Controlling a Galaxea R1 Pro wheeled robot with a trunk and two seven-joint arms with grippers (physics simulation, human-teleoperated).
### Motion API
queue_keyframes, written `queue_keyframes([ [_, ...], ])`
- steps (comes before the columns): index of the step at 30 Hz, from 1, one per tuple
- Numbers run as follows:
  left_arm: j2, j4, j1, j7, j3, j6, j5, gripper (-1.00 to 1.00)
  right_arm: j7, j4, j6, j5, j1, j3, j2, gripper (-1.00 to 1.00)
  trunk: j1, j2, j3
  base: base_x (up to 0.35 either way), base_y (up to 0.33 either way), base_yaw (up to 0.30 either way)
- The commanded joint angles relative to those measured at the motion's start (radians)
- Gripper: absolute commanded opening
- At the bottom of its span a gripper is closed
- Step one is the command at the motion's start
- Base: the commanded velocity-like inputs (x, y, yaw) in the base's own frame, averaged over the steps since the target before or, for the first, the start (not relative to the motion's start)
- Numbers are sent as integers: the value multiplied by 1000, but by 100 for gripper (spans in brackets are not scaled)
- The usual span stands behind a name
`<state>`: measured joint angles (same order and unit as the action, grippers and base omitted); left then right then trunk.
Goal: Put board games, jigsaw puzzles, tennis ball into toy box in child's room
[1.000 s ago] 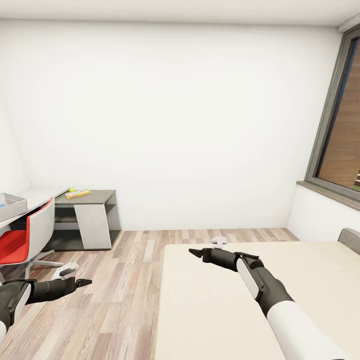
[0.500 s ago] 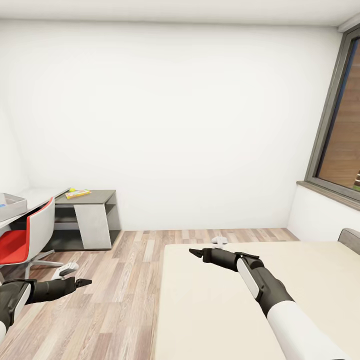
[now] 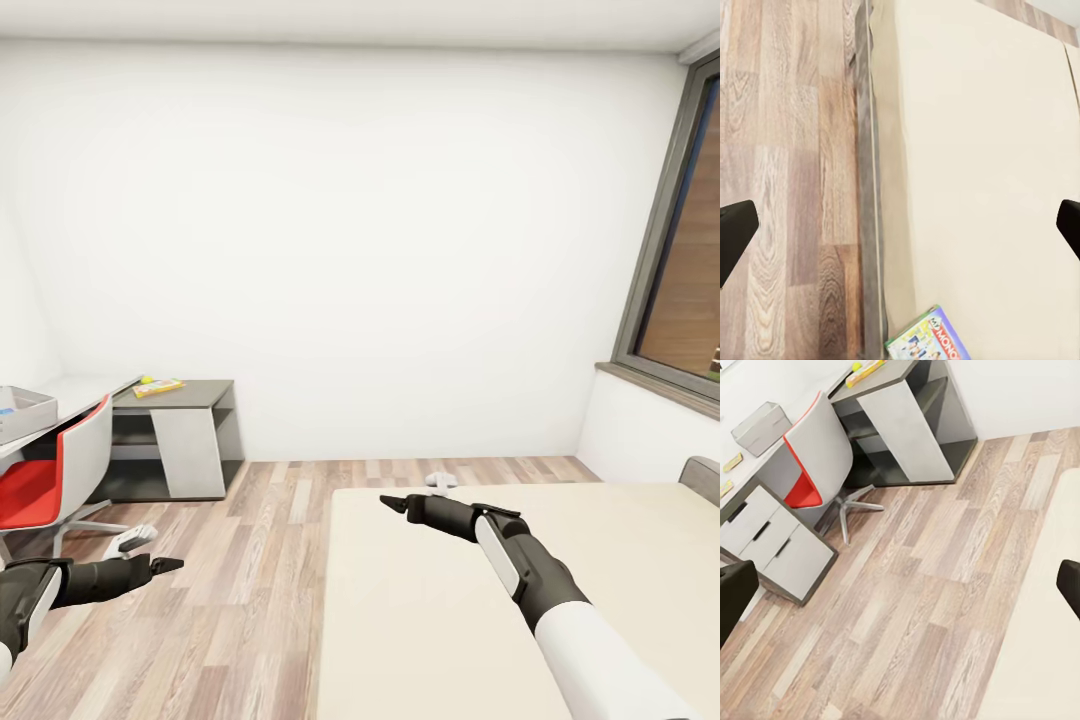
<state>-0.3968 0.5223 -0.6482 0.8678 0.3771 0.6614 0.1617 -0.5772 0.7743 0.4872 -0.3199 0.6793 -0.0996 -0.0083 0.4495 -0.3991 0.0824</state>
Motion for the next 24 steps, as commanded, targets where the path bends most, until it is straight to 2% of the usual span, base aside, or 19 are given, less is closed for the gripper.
queue_keyframes([
  [1,1,1,-1,8,8,6,11,100,2,1,7,-8,0,-2,-1,100,0,-1,-1,0,192,0],
  [24,0,0,-1,9,8,7,10,100,2,1,7,-8,0,-2,1,100,0,-1,-1,0,268,0],
])
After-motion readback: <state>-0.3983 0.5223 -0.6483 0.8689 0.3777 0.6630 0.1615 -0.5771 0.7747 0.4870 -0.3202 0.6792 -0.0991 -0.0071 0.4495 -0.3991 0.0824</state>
